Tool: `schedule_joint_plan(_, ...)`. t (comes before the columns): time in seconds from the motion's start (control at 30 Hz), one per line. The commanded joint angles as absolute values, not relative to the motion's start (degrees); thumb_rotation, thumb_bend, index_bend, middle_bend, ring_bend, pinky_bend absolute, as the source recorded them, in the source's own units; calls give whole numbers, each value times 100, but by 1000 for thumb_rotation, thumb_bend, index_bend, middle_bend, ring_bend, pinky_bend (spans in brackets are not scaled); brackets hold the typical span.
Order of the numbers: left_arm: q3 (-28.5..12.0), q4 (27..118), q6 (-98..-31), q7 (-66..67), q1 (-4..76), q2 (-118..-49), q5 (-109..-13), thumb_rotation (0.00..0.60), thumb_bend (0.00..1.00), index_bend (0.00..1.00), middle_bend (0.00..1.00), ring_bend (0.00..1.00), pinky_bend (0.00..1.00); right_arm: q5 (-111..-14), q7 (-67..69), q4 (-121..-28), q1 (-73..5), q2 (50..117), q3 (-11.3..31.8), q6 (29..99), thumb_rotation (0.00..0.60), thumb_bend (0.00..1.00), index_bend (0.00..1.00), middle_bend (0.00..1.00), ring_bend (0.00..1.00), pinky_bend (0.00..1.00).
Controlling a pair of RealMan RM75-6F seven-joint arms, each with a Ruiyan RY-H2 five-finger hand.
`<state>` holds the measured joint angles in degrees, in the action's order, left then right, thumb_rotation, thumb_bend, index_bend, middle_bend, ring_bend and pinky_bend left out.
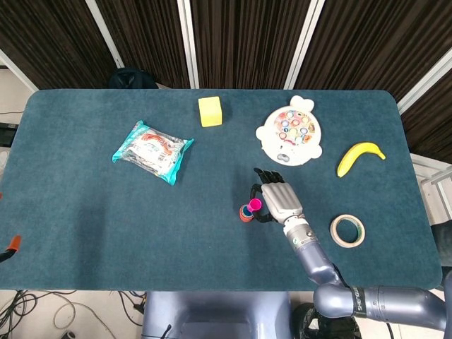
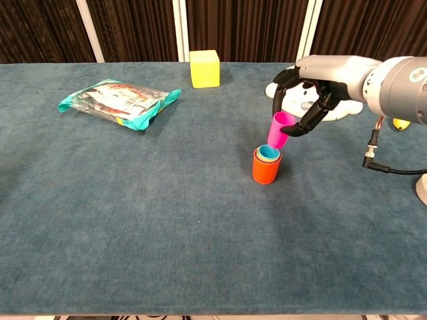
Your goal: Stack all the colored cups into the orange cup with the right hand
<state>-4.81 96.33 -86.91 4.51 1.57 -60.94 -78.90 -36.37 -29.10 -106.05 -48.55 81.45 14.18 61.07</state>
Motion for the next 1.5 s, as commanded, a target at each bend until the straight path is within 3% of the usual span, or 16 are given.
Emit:
schedule_joint_plan(0.03, -482, 9634, -8693, 450, 156, -6096, -7889, 600, 270, 27, 25, 0, 0, -3644, -2898, -10590, -4850, 8154, 1392, 6110, 600, 419, 489, 6, 65, 49)
schedule_joint_plan(1.5, -484, 9633, -8695, 453, 159, -6099, -7889, 600, 271, 27, 25, 0, 0, -3637, -2795, -10323, -5002, 8520, 1290, 6026, 600, 419, 489, 6, 68, 49)
